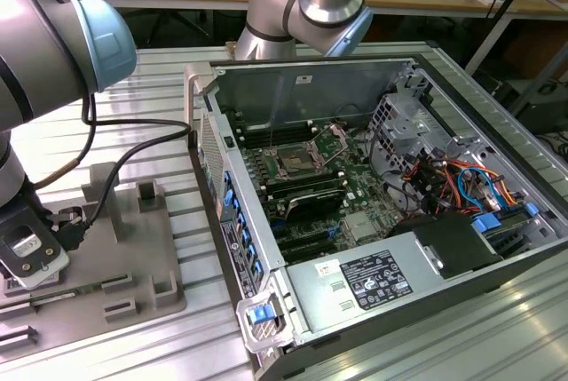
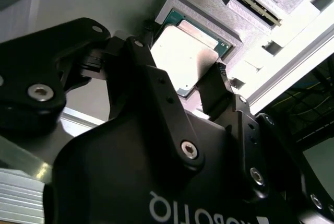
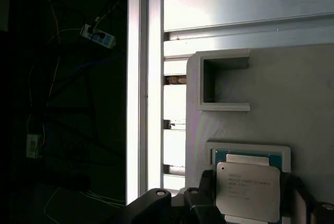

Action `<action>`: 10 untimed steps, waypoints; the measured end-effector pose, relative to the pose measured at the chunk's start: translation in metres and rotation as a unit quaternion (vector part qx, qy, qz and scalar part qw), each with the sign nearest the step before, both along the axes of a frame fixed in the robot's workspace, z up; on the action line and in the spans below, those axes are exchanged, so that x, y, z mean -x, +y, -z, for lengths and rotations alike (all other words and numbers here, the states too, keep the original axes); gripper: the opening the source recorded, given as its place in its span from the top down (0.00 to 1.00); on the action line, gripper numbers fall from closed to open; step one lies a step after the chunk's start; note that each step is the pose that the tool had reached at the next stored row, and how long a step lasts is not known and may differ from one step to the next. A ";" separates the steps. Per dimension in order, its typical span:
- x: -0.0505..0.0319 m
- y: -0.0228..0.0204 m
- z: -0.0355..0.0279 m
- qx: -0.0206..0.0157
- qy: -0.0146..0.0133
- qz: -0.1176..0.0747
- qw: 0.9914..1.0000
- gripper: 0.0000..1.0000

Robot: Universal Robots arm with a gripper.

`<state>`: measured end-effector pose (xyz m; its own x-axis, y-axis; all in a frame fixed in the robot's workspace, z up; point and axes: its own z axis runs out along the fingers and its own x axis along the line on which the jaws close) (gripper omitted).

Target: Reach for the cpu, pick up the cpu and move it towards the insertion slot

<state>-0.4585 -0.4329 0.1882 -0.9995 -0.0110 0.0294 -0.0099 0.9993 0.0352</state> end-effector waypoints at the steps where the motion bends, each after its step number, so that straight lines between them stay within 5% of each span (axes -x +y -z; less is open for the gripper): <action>1: 0.0000 0.0000 0.0000 0.000 0.000 0.000 1.000 0.34; 4: 0.0000 0.0000 0.0001 0.000 0.000 0.000 1.000 0.45; 10: -0.0001 0.0000 0.0000 0.000 0.000 0.000 1.000 0.45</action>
<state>-0.4584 -0.4329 0.1882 -0.9995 -0.0114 0.0290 -0.0104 0.9993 0.0353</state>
